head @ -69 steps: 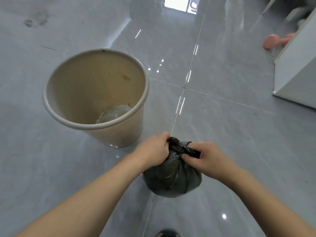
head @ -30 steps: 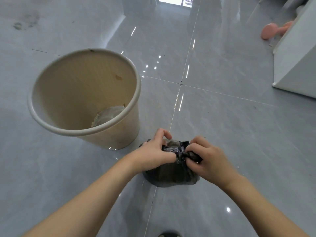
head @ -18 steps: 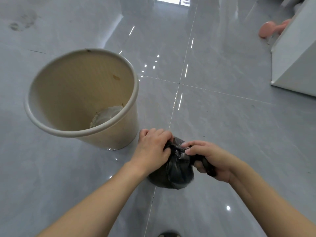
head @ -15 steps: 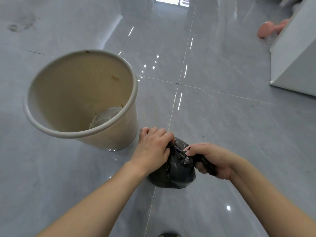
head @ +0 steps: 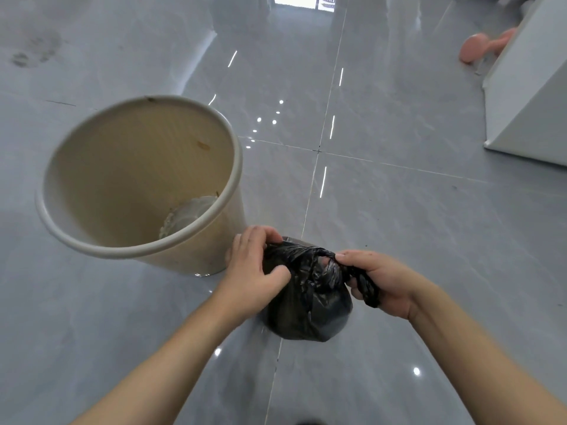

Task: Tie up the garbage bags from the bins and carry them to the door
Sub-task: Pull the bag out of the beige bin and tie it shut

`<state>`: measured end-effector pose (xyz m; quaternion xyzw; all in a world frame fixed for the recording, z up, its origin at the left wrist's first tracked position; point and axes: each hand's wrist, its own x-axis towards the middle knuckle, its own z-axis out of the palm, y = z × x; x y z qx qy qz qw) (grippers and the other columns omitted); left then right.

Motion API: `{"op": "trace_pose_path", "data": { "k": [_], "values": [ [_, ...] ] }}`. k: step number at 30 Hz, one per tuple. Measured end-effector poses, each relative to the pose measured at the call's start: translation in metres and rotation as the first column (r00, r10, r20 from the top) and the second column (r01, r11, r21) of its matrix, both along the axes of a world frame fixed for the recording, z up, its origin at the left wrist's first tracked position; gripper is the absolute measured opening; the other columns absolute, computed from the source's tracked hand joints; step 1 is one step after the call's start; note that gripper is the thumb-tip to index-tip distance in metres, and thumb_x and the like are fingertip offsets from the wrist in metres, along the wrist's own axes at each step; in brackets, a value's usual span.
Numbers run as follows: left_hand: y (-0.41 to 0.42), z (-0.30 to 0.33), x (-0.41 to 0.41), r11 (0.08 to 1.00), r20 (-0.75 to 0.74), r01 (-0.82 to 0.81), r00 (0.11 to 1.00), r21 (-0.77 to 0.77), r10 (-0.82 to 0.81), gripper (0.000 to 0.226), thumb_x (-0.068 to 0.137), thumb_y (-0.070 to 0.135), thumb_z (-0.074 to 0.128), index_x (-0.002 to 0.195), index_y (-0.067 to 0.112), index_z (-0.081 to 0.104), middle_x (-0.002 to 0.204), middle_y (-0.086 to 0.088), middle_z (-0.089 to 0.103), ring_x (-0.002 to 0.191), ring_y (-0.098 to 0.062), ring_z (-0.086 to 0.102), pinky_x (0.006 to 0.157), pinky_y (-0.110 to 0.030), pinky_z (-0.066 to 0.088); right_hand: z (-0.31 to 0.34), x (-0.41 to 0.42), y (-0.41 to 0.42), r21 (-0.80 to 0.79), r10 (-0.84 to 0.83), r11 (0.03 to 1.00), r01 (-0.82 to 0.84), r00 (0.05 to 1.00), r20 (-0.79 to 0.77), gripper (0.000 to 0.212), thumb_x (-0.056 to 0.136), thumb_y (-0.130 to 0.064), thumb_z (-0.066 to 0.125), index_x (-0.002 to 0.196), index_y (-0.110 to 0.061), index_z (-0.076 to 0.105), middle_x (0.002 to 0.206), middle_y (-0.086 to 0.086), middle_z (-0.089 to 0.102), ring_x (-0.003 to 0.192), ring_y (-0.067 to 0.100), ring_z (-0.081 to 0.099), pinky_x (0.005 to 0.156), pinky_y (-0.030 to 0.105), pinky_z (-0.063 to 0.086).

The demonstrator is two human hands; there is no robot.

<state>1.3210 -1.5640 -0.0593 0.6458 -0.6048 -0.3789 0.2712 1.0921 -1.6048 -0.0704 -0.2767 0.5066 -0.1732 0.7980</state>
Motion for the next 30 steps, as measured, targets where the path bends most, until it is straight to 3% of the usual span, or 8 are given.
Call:
{"op": "trace_pose_path", "data": {
  "k": [5,8,14,16,21,25,28,30],
  "values": [
    [0.022,-0.013,-0.026,0.993,0.262,0.118,0.959,-0.028,-0.107,0.05,0.066,0.072,0.052,0.102,0.037,0.051,0.105,0.019,0.042,0.101,-0.005,0.035,0.091,-0.025,0.024,0.003,0.015,0.003,0.011,-0.034,0.999,0.033,0.995,0.093,0.025,0.094,-0.014,0.052,0.107,0.001,0.068,0.082,0.011,0.073,0.065,0.014,0.069,0.051,0.022,0.052],
    [0.018,-0.018,-0.036,0.991,0.396,0.132,0.911,-0.017,-0.114,0.03,0.085,0.056,0.052,0.092,0.027,0.055,0.105,0.01,0.041,0.101,-0.014,0.036,0.094,-0.032,0.028,0.002,0.023,0.006,-0.047,-0.071,0.996,0.071,0.997,-0.007,0.029,0.094,-0.021,0.058,0.115,-0.003,0.066,0.105,0.018,0.072,0.085,0.02,0.071,0.061,0.025,0.055],
    [0.01,0.006,-0.013,0.958,-0.205,-0.095,0.967,0.272,0.154,0.025,0.075,0.031,0.039,0.057,0.014,0.045,0.062,0.004,0.054,0.058,-0.01,0.049,0.061,-0.031,0.039,-0.018,0.004,0.002,-0.623,-0.362,0.778,-0.08,0.754,-0.549,0.017,0.089,-0.038,0.063,0.099,-0.026,0.058,0.071,0.003,0.055,0.049,0.005,0.048,0.046,0.022,0.039],
    [0.018,-0.003,0.011,0.894,-0.034,-0.158,0.981,0.419,0.189,0.033,0.079,0.033,0.039,0.057,0.01,0.049,0.057,-0.016,0.057,0.056,-0.026,0.057,0.059,-0.037,0.044,-0.029,-0.016,-0.001,-0.718,-0.45,0.624,-0.307,0.61,-0.652,0.014,0.091,-0.035,0.06,0.087,-0.024,0.053,0.061,-0.002,0.05,0.054,0.009,0.049,0.048,0.023,0.036],
    [0.035,-0.025,0.031,0.889,0.284,-0.154,0.958,0.431,0.028,0.031,0.089,0.021,0.038,0.059,0.013,0.04,0.059,-0.01,0.046,0.066,-0.036,0.052,0.053,-0.034,0.029,-0.037,-0.022,-0.001,-0.232,0.043,0.682,-0.694,0.355,-0.934,0.067,0.091,-0.066,0.033,0.06,-0.011,0.058,0.06,0.003,0.056,0.066,0.026,0.059,0.059,0.034,0.038],
    [0.029,-0.01,0.025,0.963,0.386,-0.029,0.919,0.267,-0.079,0.029,0.085,0.027,0.04,0.062,0.011,0.045,0.059,-0.002,0.046,0.059,-0.025,0.043,0.051,-0.033,0.028,-0.014,-0.03,0.003,0.144,0.628,0.764,-0.629,0.673,-0.391,0.067,0.076,-0.079,0.049,0.06,-0.016,0.065,0.048,-0.002,0.041,0.04,0.014,0.034,0.04,0.022,0.029],
    [0.034,0.006,0.023,0.929,0.551,0.337,0.751,0.152,-0.363,0.027,0.087,0.033,0.04,0.071,0.015,0.053,0.078,-0.001,0.051,0.074,-0.023,0.051,0.06,-0.035,0.037,-0.005,-0.025,0.007,0.173,0.212,0.958,-0.229,0.971,0.112,0.038,0.09,-0.048,0.054,0.076,-0.014,0.066,0.052,-0.005,0.028,0.042,0.008,0.02,0.035,0.017,0.021],
    [0.042,0.016,0.015,0.785,0.629,0.609,0.568,0.113,-0.531,0.022,0.085,0.035,0.039,0.079,0.019,0.054,0.088,-0.001,0.053,0.084,-0.024,0.051,0.071,-0.037,0.04,-0.01,-0.006,0.013,0.251,-0.234,0.953,0.168,0.936,0.263,0.032,0.091,-0.036,0.05,0.086,-0.009,0.067,0.053,-0.004,0.037,0.039,0.006,0.022,0.032,0.017,0.018]
  ]
}}
